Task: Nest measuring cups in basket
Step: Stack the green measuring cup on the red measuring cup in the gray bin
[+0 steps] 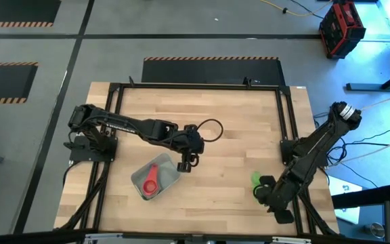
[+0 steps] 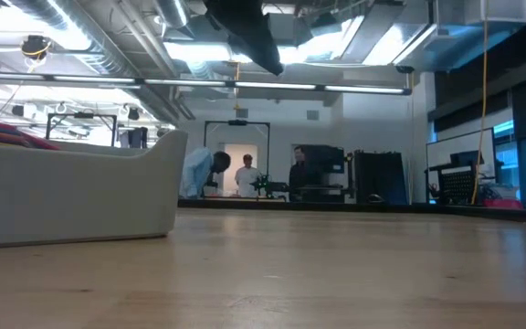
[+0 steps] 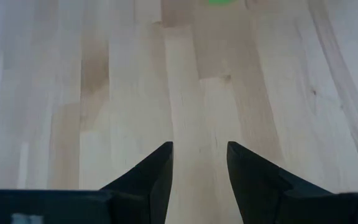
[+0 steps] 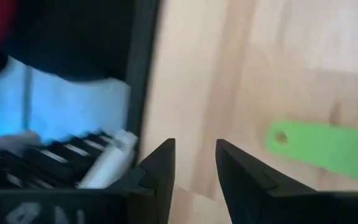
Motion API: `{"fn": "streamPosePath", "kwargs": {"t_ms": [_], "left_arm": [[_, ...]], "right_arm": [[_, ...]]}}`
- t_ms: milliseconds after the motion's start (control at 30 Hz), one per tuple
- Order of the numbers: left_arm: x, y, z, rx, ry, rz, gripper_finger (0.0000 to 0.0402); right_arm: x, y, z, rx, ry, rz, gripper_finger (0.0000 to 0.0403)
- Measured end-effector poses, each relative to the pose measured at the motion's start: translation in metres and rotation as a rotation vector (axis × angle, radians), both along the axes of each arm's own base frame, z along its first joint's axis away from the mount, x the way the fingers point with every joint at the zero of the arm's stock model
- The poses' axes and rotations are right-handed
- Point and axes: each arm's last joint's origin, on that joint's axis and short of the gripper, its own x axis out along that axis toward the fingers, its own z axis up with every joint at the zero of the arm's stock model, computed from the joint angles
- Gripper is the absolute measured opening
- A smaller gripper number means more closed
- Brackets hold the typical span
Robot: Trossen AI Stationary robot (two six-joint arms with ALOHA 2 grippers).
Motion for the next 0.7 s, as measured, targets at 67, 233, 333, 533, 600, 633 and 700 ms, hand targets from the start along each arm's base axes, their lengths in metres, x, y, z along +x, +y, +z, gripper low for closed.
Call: {"fn": "streamPosePath", "kwargs": {"t_ms": [67, 233, 333, 533, 600, 633, 700], "left_arm": [[0.001, 0.000, 0.001, -0.002, -0.013, -0.001, 0.0144], [0.002, 0.000, 0.002, -0.005, -0.030, 0.001, 0.0144], [0.003, 0.000, 0.002, -0.007, -0.044, 0.001, 0.0144], [0.016, -0.007, -0.007, -0.027, -0.076, -0.031, 0.0144], [0.019, -0.009, -0.015, -0.026, -0.056, -0.042, 0.0144], [0.019, -0.011, -0.020, -0.023, -0.028, -0.046, 0.0144], [0.028, -0.013, -0.025, -0.025, -0.063, -0.050, 0.0144]], "right_arm": [[-0.001, -0.001, -0.008, -0.060, 0.053, 0.013, 0.0121], [-0.004, -0.006, -0.023, -0.190, 0.141, 0.051, 0.0121], [0.000, -0.009, -0.028, -0.256, 0.096, 0.060, 0.0121], [0.011, -0.019, -0.036, -0.336, 0.106, 0.046, 0.0121], [0.011, -0.023, -0.039, -0.364, 0.141, 0.054, 0.0121], [0.011, -0.024, -0.041, -0.374, 0.164, 0.058, 0.0121], [0.007, -0.027, -0.044, -0.383, 0.223, 0.069, 0.0121]]}}
